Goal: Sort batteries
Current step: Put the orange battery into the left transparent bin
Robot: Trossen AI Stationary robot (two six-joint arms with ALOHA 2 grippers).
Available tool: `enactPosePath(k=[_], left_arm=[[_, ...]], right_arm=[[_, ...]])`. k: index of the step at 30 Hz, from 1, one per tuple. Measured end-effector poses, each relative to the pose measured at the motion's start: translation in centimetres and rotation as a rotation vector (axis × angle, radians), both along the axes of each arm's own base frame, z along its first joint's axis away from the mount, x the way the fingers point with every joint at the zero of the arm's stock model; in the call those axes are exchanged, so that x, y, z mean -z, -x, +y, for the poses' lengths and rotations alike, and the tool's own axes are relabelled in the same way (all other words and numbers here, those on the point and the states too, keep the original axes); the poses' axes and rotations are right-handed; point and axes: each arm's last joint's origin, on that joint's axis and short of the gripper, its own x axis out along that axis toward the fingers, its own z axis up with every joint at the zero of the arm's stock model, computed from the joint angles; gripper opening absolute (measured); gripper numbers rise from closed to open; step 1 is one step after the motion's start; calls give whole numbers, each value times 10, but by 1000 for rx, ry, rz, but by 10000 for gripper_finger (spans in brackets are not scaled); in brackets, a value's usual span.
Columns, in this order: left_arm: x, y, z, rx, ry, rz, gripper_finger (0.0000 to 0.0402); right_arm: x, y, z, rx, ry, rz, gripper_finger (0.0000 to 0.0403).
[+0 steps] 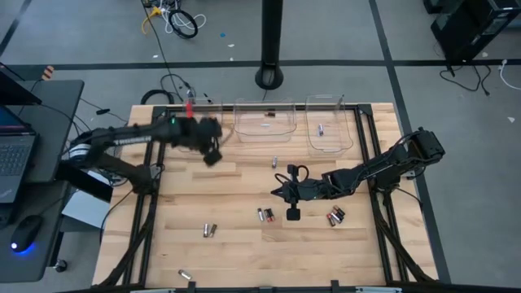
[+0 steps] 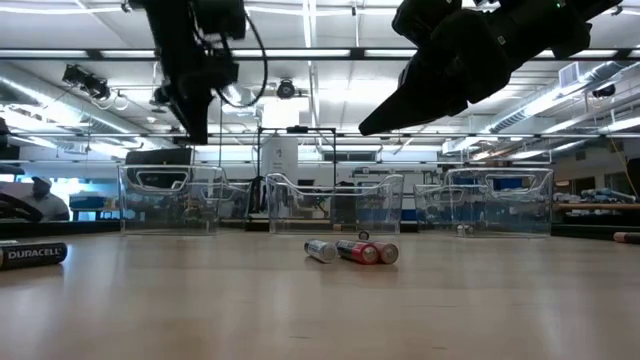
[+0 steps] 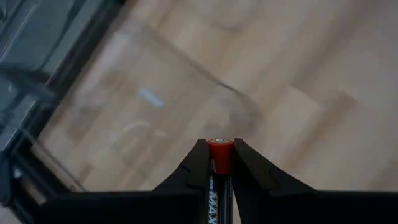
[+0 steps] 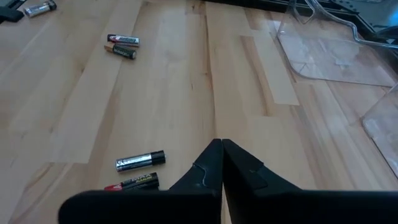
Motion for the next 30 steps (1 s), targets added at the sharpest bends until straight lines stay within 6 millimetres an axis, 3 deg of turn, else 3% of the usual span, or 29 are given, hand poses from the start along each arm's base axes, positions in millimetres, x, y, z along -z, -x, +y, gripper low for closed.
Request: enactPosePath(k=[5,11,22,30], left_arm=[[13,11,54,-138,6,39,48],[34,14,93,-209,43,56,48],[81,0,126,-192,79,123,48],[102,-3,133,-182,133,167,48]], right_arm=[[0,0,0,0,0,3,13],[1,0,0,1,1,8,18],[1,1,0,1,1,9,22],[9,6,-2,13,-13,33,10]])
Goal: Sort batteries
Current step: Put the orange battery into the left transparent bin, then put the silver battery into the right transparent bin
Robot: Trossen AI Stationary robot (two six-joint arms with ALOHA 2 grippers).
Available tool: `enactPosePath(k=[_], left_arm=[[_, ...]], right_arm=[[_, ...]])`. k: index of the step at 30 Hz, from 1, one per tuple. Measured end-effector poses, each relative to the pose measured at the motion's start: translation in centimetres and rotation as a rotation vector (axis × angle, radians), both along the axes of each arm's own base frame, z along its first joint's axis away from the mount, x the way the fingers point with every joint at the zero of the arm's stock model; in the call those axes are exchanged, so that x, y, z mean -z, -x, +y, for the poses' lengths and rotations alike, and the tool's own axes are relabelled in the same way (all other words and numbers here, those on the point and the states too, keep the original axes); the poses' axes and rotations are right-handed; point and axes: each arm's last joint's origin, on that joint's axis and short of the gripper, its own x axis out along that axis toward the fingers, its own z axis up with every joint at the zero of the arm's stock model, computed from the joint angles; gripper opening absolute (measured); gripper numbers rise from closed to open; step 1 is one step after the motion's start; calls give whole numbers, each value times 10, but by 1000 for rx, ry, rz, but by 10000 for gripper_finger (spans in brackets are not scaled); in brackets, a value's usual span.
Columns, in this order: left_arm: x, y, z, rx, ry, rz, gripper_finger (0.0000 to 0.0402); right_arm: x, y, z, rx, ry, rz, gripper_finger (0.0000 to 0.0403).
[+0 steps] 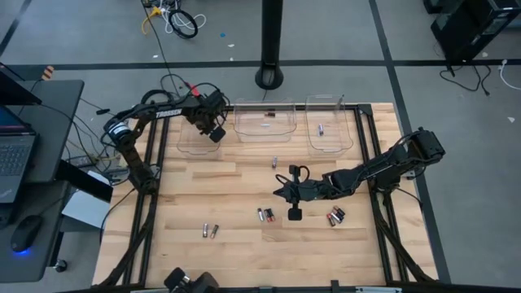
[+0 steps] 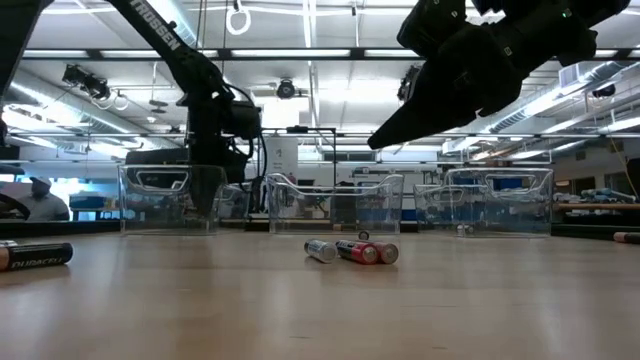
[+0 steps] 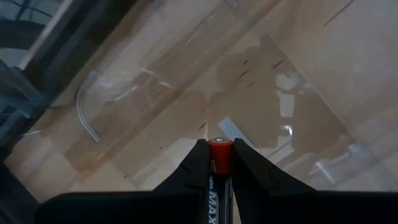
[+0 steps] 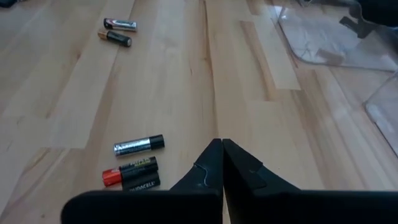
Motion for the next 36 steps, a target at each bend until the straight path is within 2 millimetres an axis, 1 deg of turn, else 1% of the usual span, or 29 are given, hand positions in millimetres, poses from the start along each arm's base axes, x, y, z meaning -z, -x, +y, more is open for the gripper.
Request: enactPosePath(k=[3,5,9,12,16,20,23,28,31,36], left_arm=[[0,-1,1,14,-6,-2,50],[0,-2,1,18,-13,-7,61],[-1,-2,2,35,-26,-6,88],[-1,-2,1,51,-23,1,101],[-3,-5,-3,101,-33,16,104],[-12,-6,-7,129,-84,34,99],[-23,-5,-12,136,-147,45,93],[-53,-3,-24,166,-255,-13,75],[-75,-2,-36,183,-326,-88,60],[-109,2,-60,244,-421,-202,36]], right_arm=[[0,0,0,5,-7,-1,21],[0,0,0,5,-7,-1,24],[0,0,0,5,-7,-1,15],[0,0,0,4,-7,-1,9],[0,0,0,2,-3,-1,14],[0,0,0,10,3,-8,9],[-1,-1,0,15,10,-15,6],[-4,-3,-3,26,0,-52,6],[-6,-5,-4,22,3,-75,6],[-6,-4,-4,18,-8,-135,6]])
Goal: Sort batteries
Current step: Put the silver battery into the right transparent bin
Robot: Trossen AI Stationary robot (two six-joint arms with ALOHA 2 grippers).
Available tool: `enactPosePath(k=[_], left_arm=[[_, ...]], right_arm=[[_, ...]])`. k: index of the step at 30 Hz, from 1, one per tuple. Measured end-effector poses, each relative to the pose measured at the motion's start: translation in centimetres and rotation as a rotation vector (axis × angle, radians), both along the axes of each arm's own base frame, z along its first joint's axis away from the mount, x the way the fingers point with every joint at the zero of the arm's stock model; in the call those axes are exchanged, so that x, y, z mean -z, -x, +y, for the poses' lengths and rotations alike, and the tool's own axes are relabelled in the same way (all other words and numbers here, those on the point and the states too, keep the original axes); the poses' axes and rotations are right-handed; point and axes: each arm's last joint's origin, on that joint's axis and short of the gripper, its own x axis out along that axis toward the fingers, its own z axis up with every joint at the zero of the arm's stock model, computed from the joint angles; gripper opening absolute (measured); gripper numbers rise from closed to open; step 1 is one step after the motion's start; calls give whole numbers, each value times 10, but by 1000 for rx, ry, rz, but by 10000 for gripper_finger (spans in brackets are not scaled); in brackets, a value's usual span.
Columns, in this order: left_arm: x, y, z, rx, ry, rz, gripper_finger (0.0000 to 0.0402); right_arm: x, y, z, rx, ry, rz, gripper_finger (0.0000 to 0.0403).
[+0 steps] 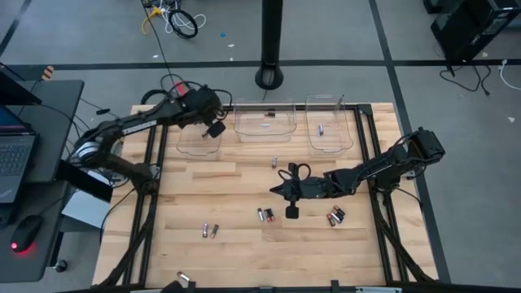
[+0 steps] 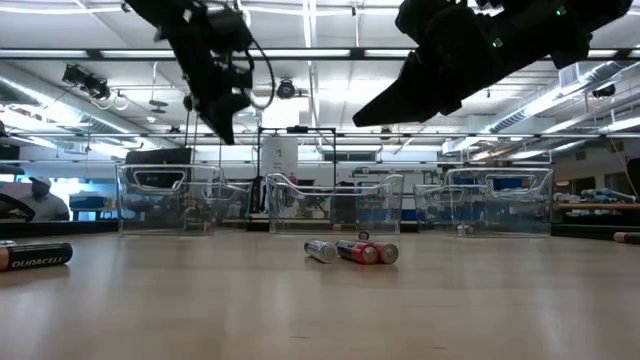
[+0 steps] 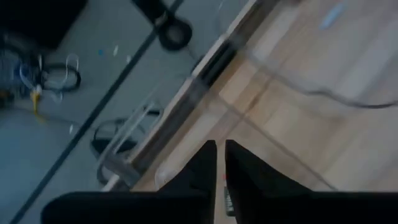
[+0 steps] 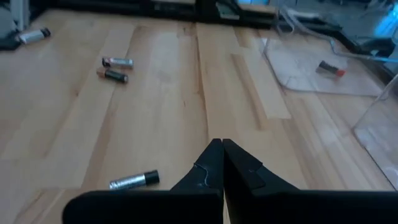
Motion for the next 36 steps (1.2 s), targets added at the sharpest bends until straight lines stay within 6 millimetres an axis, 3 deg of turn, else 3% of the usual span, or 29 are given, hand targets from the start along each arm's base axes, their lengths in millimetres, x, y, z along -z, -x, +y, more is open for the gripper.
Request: enactPosePath(k=[11,18,24,28,36], left_arm=[[-52,9,-84,314,-110,-176,11],[-55,7,-148,571,-60,-203,10],[-22,3,-192,745,-47,-216,10],[6,0,-214,795,-25,-351,10],[55,9,-240,894,-13,-581,10]], right_arm=[[24,27,-1,-1,-91,-142,6],[26,31,9,20,-65,-139,6],[31,34,11,66,-60,-97,11],[34,36,10,93,-75,-62,20],[36,46,8,161,-120,106,12]])
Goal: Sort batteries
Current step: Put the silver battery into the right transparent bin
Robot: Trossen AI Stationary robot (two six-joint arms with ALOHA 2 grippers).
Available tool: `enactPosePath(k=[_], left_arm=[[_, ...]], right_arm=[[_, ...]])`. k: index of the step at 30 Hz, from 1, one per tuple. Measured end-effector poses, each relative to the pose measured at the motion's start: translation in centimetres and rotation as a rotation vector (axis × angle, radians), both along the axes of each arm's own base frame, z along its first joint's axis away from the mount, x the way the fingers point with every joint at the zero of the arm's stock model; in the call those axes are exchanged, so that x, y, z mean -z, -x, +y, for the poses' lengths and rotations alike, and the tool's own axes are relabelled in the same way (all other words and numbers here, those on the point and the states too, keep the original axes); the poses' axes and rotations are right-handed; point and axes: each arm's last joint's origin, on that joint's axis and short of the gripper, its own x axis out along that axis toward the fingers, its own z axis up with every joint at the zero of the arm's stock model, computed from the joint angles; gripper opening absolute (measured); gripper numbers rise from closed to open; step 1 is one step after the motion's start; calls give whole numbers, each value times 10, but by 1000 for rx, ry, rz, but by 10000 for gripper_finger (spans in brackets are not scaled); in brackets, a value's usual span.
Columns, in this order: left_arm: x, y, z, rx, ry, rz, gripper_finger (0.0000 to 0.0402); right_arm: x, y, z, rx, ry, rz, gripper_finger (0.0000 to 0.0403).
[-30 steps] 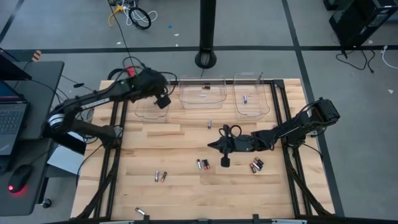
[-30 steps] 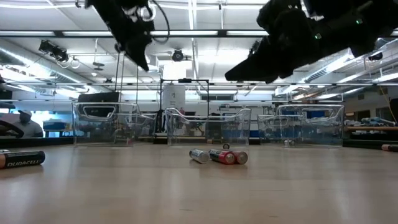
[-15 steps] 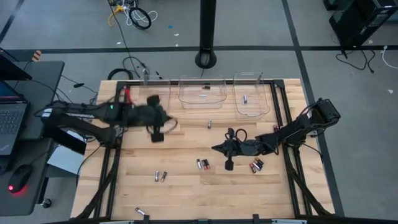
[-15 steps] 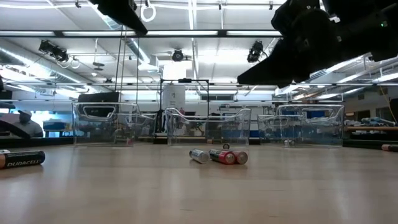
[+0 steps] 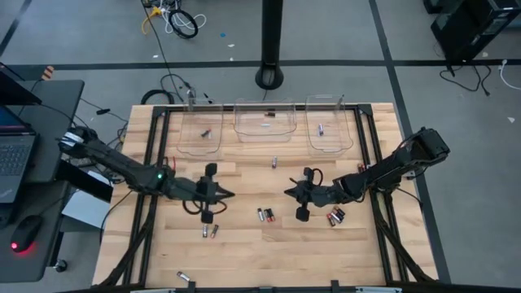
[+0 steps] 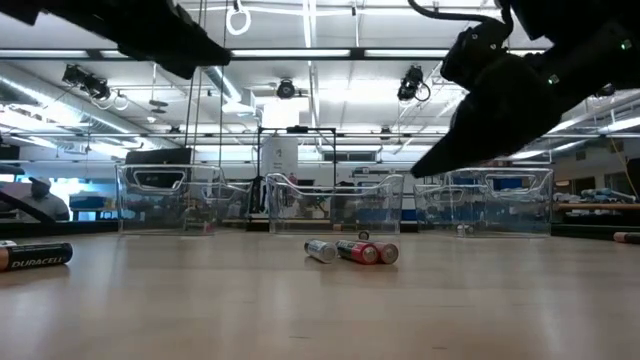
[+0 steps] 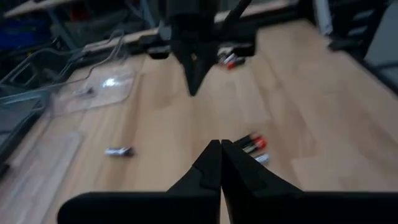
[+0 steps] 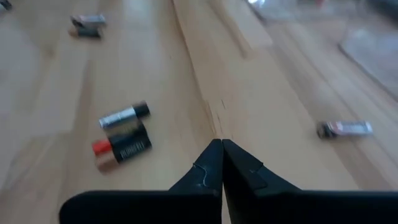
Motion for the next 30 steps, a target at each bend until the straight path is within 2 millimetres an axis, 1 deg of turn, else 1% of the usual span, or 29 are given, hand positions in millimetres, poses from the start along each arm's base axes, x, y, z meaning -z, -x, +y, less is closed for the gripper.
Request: enactPosePath(k=[3,6,12,17,22,26,30], left_arm=[[6,4,-5,8,18,-56,10],[11,8,-8,-7,8,-65,10],[16,9,-14,-32,-7,-50,10],[25,6,-18,-14,-50,-13,10],[29,0,-22,0,-47,-35,10],[30,-5,-26,56,-75,-62,10],[31,-8,-20,53,-81,-70,10]], right_arm=[[-8,4,1,17,-3,81,14],[-19,4,2,13,5,113,16],[-37,-4,7,-18,-23,104,16],[-49,-10,9,-22,-22,95,35],[-55,-13,10,-4,-53,72,47],[-55,-17,0,53,-93,50,56],[-51,-26,-21,179,-161,24,68]])
